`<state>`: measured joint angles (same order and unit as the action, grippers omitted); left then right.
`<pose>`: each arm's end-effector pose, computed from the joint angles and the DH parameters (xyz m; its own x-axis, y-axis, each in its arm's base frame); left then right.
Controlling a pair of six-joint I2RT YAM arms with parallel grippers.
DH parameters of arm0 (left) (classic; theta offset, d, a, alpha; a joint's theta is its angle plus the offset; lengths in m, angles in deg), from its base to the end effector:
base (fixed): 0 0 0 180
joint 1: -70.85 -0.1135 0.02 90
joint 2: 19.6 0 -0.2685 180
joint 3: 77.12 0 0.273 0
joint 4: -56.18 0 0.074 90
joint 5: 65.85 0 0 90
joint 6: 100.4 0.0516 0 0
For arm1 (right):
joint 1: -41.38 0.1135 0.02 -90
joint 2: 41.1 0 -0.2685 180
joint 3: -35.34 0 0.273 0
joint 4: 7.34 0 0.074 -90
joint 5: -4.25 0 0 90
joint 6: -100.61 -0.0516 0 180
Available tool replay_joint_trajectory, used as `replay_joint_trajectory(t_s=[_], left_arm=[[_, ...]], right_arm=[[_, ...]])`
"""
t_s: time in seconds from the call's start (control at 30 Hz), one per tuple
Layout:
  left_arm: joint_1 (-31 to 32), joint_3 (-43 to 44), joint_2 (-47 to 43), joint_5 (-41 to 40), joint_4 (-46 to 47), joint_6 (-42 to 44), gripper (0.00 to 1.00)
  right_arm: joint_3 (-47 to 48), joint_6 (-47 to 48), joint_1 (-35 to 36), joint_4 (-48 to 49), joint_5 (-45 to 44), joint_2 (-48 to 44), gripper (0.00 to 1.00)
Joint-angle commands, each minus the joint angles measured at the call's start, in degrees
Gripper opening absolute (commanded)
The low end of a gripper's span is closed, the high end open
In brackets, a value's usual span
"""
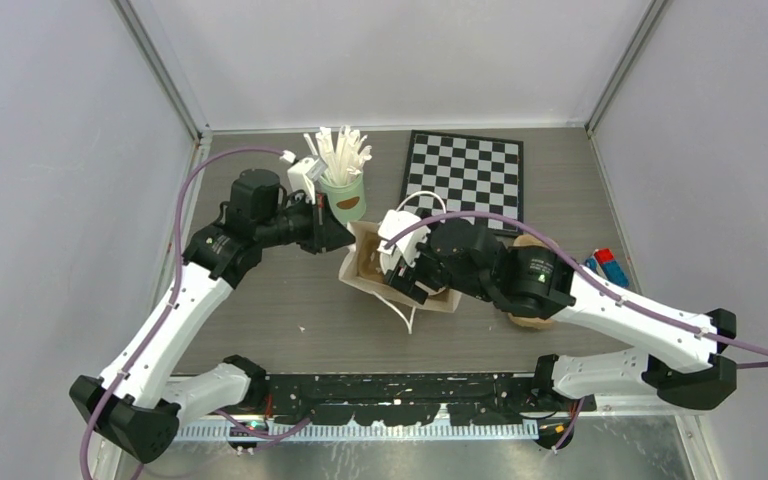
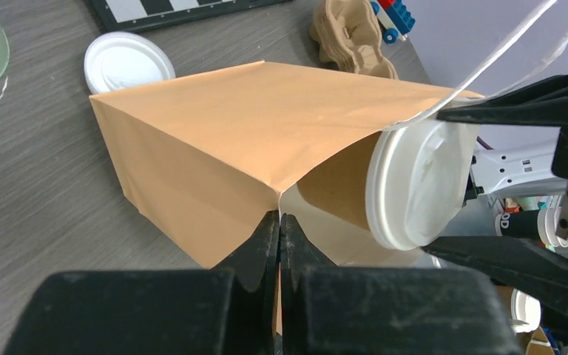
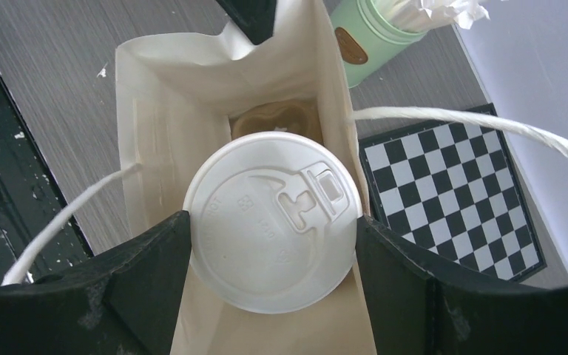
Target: Pack the takeout coffee
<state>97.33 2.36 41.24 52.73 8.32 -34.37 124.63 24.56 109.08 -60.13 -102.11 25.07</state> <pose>0.2145 -0.1345 0.3770 -0.7102 -0.0448 -0.7026 0.5218 0.6366 -0.5680 0.1159 0.2442 0.4052 0.0093 -0.5868 -0.8097 -0.8167 0.4627 -0.3448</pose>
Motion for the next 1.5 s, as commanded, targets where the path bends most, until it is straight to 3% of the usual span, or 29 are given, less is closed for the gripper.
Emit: replay_joint_trajectory(t_s=[0.0, 0.2, 0.4, 0.7, 0.83, 1.07, 1.33, 1.4, 1.47], left_arm=[[-0.3, 0.1, -1.3, 2.2, 7.5, 0.7, 0.00], [-0.3, 0.1, -2.1, 1.3, 3.0, 2.5, 0.00], [-0.3, 0.1, -3.4, -0.4, -0.6, 2.8, 0.12], [-0.3, 1.8, -5.3, -4.4, -10.3, 0.6, 0.52], [-0.3, 2.6, -5.9, -7.1, -15.1, -0.9, 0.59], [-0.3, 2.5, -5.6, -6.4, -18.3, -1.3, 0.60], [-0.3, 0.6, -5.7, -4.2, -14.4, -1.4, 0.56], [-0.3, -0.4, -6.1, -3.6, -13.3, -1.7, 0.52], [-0.3, -1.1, -6.6, -2.5, -12.7, -1.7, 0.43]], right_arm=[[-1.1, 4.7, 0.1, 5.2, 2.1, 0.6, 0.79], [-7.6, 8.8, 0.1, 10.2, 5.0, -1.8, 0.79], [-10.0, 10.8, 0.1, 10.4, 6.6, -1.6, 0.77], [-12.1, 13.9, 0.1, 9.9, 6.0, -1.9, 0.77], [-11.9, 14.2, 0.1, 9.3, 6.7, -1.6, 0.77], [-11.7, 15.6, 0.1, 8.8, 6.7, -0.6, 0.76], [-10.6, 17.9, 0.2, 10.8, 8.0, 2.5, 0.76], [-10.3, 18.4, 0.3, 11.0, 8.1, 3.3, 0.76], [-10.5, 19.1, 0.3, 11.5, 7.8, 3.8, 0.76]])
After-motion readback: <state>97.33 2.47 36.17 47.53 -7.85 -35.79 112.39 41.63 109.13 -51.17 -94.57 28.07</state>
